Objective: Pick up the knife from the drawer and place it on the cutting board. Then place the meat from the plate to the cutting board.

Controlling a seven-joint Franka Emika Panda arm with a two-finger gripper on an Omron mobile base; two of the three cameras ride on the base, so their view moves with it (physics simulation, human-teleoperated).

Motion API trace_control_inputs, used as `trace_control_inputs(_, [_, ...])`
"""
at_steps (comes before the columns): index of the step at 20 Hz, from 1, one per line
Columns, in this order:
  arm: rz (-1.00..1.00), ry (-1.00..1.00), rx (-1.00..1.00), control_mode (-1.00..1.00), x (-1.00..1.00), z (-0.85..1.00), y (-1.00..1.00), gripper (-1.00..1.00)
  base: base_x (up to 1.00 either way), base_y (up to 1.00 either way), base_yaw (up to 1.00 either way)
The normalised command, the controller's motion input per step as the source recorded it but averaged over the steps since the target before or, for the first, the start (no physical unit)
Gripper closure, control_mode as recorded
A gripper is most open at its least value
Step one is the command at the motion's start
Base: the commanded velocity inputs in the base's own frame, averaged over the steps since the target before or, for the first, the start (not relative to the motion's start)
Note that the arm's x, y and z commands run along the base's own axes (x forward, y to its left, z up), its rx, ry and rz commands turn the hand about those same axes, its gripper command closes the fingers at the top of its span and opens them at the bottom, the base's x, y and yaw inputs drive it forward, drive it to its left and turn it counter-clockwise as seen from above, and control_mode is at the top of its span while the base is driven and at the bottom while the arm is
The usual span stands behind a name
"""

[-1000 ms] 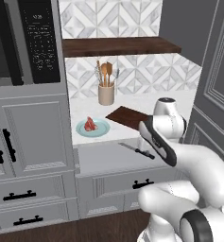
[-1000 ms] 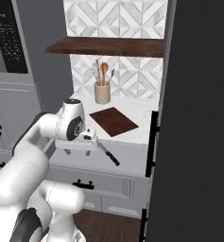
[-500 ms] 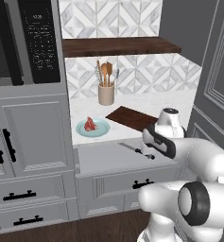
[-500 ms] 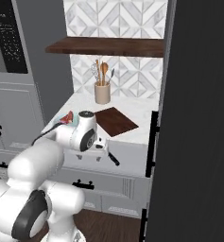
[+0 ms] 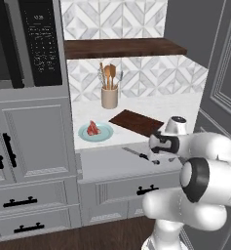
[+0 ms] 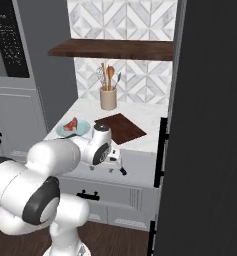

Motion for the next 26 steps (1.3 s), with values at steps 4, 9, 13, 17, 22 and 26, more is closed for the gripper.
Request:
trace_control_inputs(4, [0.0,-0.02,0.0,-1.0,0.36,-0.31,0.0,-1.0,0.0,0.0,0.0])
trace_control_inputs(9, [0.0,0.0,0.0,-1.0,0.31,-0.36,0.0,-1.0,0.0,0.0,0.0])
trace_control_inputs(13, [0.0,0.0,0.02,-1.0,0.44,-0.19,0.0,-1.0,0.0,0.0,0.0])
trace_control_inputs(17, [0.0,0.01,0.0,-1.0,0.23,-0.4,0.0,-1.0,0.0,0.0,0.0])
trace_control_inputs(22, [0.0,0.0,0.0,-1.0,-0.08,-0.53,0.0,-1.0,0.0,0.0,0.0])
trace_control_inputs(26, [0.0,0.0,0.0,-1.0,-0.61,-0.02,0.0,-1.0,0.0,0.0,0.0])
